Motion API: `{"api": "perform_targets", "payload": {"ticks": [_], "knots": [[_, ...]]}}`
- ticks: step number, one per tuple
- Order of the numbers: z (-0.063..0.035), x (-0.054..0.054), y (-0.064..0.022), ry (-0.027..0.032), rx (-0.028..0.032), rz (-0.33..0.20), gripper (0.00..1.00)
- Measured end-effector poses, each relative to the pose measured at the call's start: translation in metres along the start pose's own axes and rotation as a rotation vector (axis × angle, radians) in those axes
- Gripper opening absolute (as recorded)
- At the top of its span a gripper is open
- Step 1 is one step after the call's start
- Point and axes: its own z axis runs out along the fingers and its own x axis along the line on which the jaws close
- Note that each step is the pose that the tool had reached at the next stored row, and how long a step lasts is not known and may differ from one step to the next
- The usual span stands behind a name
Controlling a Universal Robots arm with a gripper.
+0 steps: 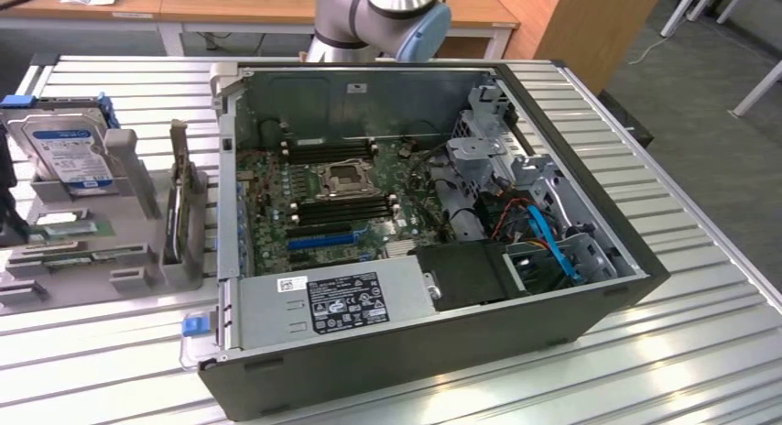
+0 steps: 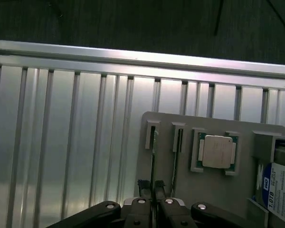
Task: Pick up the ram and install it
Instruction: 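Pick up the ram and move it above insertion slot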
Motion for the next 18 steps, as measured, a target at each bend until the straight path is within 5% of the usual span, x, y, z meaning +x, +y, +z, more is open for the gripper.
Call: {"api": "perform_targets", "payload": {"ticks": [11, 18], "knots": [[-0.0501, 0.001, 0.0012, 0.0006, 0.0004, -0.017, 0.14], [-0.0696, 0.003, -0.0139, -0.0048, -0.0024, -0.032, 0.14]]}}
